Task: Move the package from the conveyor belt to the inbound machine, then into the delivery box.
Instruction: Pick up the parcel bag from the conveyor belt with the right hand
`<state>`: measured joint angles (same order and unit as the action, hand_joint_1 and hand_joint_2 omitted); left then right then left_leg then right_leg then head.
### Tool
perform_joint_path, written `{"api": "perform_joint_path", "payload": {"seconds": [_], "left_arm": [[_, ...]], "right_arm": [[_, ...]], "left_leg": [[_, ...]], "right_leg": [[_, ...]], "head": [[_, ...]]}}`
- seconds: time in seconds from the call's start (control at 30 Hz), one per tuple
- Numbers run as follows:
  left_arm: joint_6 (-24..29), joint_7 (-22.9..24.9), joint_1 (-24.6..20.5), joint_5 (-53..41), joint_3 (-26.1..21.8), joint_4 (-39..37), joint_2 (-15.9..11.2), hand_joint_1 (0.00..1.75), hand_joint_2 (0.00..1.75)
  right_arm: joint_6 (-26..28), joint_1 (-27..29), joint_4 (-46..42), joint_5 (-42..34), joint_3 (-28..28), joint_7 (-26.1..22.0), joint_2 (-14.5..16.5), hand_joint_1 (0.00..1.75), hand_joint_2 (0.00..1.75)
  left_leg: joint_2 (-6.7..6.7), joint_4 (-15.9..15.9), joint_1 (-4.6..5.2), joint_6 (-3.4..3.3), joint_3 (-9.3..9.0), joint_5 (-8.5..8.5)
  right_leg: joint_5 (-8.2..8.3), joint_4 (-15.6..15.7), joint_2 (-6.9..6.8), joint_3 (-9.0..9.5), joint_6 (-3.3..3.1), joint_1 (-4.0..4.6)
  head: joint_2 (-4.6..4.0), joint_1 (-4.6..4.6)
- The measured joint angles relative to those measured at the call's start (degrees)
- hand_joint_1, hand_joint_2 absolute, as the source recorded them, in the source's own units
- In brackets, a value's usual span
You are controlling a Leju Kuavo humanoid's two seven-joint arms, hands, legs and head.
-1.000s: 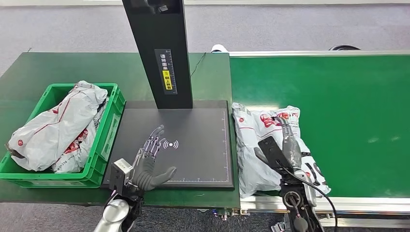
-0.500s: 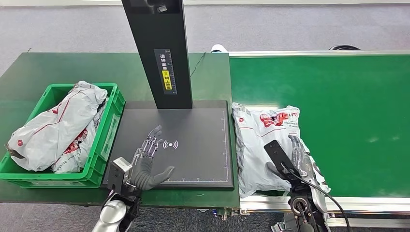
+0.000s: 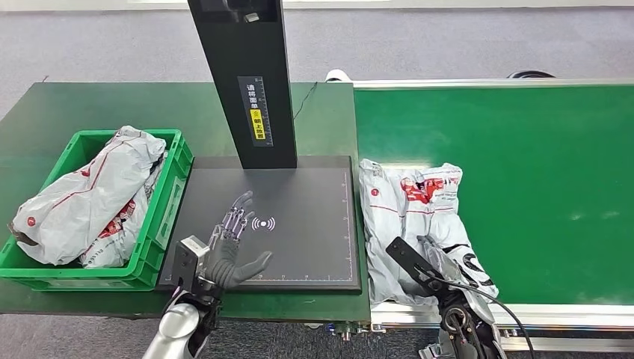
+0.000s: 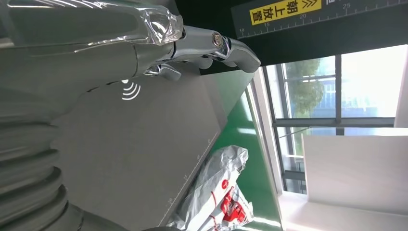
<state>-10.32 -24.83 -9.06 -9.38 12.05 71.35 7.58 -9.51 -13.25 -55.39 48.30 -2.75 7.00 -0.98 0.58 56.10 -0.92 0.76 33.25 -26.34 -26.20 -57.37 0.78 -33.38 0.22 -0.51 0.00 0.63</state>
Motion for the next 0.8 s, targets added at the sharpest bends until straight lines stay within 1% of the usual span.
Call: {"api": "perform_joint_path", "payload": {"seconds": [0.27, 0.3, 0.33, 0.4, 0.43, 0.47, 0.63, 0.8], "left_arm": [[0.16, 0.00, -0.06, 0.00, 0.07, -0.80, 0.13, 0.00, 1.75], [0.16, 0.00, -0.06, 0.00, 0.07, -0.87, 0.14, 0.00, 1.75], [0.17, 0.00, -0.06, 0.00, 0.07, -0.95, 0.14, 0.00, 1.75], [0.18, 0.00, -0.06, 0.00, 0.08, -1.06, 0.15, 0.00, 1.75], [0.19, 0.00, -0.06, 0.00, 0.08, -1.09, 0.16, 0.00, 1.75], [0.20, 0.00, -0.05, -0.01, 0.08, -1.11, 0.15, 0.00, 1.75], [1.14, -0.24, 0.21, -0.55, 0.04, -1.13, 0.13, 0.00, 1.75], [0.77, -0.69, 0.87, 0.26, -0.15, -1.12, 0.08, 0.00, 1.75]], "right_arm": [[-0.13, -1.62, 3.07, 0.03, -0.96, -0.59, -0.31, 0.00, 1.75], [-0.13, -1.70, 3.25, 0.03, -0.99, -0.60, -0.31, 0.18, 1.75], [-0.14, -1.77, 3.40, 0.03, -1.03, -0.60, -0.31, 0.55, 1.75], [-0.18, -1.87, 3.62, 0.03, -1.15, -0.61, -0.31, 1.42, 1.75], [-0.21, -1.92, 3.70, 0.03, -1.26, -0.65, -0.32, 1.67, 1.75], [-0.22, -1.98, 3.75, 0.07, -1.35, -0.74, -0.32, 1.75, 1.75], [0.28, -2.35, 3.79, 0.31, -1.60, -2.70, -0.56, 1.75, 1.75], [1.09, -2.61, 3.78, 0.20, -1.84, -4.20, -0.64, 1.75, 1.75]], "left_leg": [[0.00, 0.00, 0.00, -0.03, -0.39, -0.04], [0.00, 0.00, 0.00, -0.03, -0.43, -0.04], [0.00, 0.00, 0.00, -0.03, -0.47, -0.04], [0.00, 0.00, 0.01, -0.03, -0.51, -0.04], [0.01, 0.00, 0.01, -0.03, -0.52, -0.03], [0.01, 0.00, 0.01, -0.03, -0.53, -0.03], [0.01, 0.00, 0.01, -0.03, -0.53, -0.03], [0.02, 0.00, 0.01, -0.03, -0.50, -0.04]], "right_leg": [[-0.01, 0.02, 0.01, 0.39, 0.02, 0.00], [-0.01, 0.02, 0.01, 0.43, 0.02, 0.00], [-0.01, 0.02, 0.01, 0.46, 0.02, 0.00], [-0.01, 0.03, 0.01, 0.51, 0.02, 0.00], [-0.01, 0.02, 0.01, 0.53, 0.02, 0.00], [-0.01, 0.02, 0.01, 0.53, 0.02, 0.00], [-0.01, 0.02, 0.00, 0.55, 0.02, -0.01], [-0.02, 0.02, 0.00, 0.52, 0.02, 0.00]], "head": [[0.00, -0.01], [0.00, -0.01], [0.00, -0.01], [0.00, -0.01], [0.00, -0.01], [0.00, -0.01], [0.00, 0.00], [0.00, 0.01]]}}
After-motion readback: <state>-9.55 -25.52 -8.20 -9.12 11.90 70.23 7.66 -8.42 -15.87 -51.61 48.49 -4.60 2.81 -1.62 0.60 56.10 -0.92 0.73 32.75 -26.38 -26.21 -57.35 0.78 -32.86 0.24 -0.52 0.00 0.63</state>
